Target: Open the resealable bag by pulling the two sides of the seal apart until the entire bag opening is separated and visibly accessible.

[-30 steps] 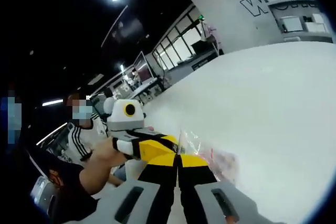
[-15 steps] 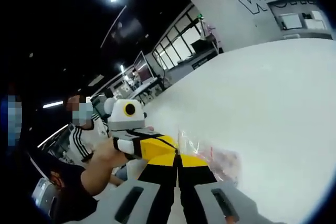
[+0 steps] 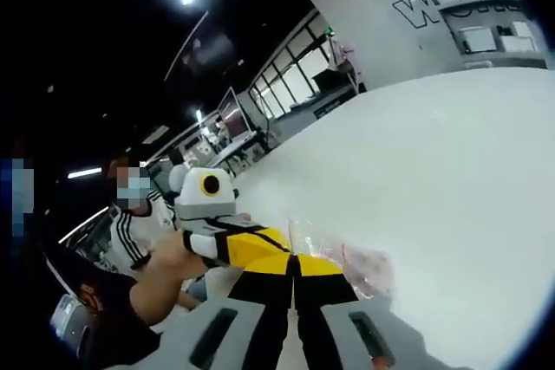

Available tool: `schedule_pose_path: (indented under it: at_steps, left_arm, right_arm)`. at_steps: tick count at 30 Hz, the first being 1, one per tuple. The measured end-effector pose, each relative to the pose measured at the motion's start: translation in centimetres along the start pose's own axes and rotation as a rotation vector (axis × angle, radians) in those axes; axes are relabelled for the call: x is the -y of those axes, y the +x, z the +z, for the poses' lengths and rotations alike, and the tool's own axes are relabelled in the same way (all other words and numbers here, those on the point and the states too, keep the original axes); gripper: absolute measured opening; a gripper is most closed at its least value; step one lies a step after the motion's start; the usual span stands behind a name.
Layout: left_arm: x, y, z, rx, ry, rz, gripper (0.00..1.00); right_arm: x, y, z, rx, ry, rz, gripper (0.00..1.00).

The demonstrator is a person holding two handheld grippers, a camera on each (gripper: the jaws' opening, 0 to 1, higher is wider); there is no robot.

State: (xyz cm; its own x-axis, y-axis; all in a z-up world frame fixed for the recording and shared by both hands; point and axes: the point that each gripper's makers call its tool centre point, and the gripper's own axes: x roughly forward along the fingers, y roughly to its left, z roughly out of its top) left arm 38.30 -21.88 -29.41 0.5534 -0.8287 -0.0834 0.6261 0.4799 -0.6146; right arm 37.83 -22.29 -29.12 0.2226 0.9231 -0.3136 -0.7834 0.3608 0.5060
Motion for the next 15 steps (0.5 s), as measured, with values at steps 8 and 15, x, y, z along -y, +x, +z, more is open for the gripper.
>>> schedule_pose_path:
  at_steps: [8, 15]
  left_arm:
    - [-0.16, -0.13, -0.15, -0.001, -0.002, 0.001, 0.02]
    - [-0.11, -0.13, -0.02, -0.005, 0.015, 0.006, 0.01]
  right_arm:
    - [-0.17, 0.08, -0.04, -0.007, -0.006, 0.001, 0.0]
    - [-0.1, -0.03, 0.09, 0.001, -0.011, -0.006, 0.0]
